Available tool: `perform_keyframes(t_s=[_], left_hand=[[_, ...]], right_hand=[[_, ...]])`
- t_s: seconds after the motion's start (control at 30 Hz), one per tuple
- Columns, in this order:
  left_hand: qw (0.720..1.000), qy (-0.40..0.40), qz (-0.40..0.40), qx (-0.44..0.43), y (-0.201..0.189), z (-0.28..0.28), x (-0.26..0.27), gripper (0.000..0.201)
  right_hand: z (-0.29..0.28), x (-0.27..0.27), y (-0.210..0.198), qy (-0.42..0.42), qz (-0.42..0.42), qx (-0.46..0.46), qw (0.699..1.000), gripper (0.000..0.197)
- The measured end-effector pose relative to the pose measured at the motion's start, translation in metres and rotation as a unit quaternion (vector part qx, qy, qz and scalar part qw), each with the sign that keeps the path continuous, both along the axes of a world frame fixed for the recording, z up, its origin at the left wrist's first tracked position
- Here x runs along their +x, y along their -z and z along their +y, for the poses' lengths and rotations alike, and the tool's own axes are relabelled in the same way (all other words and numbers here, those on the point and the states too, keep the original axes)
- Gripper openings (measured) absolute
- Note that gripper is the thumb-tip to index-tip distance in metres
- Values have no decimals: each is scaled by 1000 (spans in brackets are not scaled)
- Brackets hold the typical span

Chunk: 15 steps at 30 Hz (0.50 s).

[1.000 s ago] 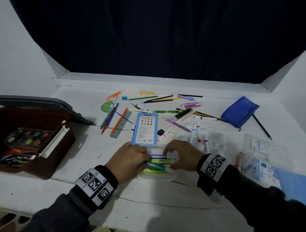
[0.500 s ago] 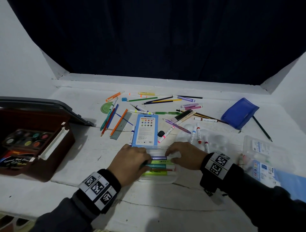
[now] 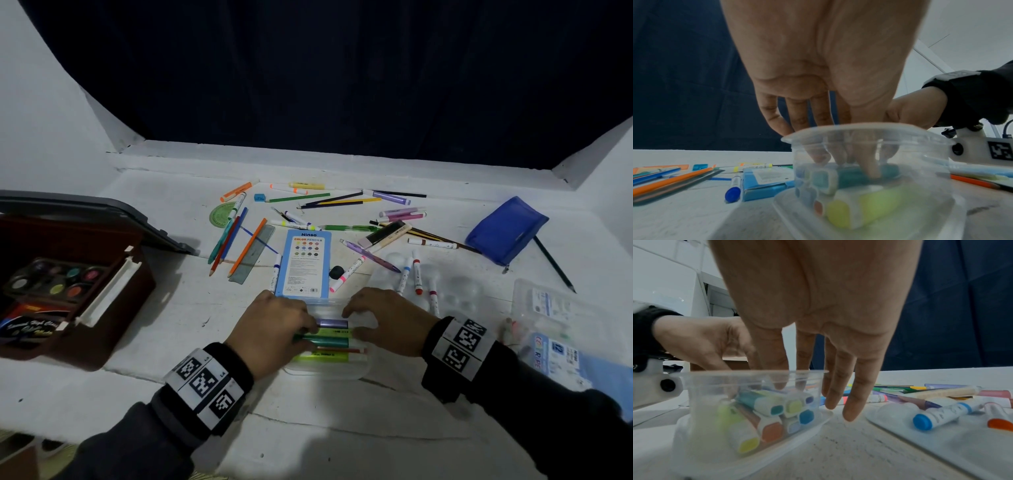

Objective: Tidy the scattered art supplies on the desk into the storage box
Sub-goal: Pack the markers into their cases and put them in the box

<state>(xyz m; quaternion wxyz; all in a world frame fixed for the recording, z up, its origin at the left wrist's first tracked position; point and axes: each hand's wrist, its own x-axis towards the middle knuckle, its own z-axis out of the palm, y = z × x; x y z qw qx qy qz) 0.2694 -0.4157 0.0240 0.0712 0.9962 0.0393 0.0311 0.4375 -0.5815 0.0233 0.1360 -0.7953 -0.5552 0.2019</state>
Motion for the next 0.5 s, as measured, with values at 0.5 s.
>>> perform_keyframes(t_s=[0.5], left_hand=[[975,-42,-45,-215,9,56,9,21]], right_hand=[[38,105,-3,99,-130,-5,987,26]])
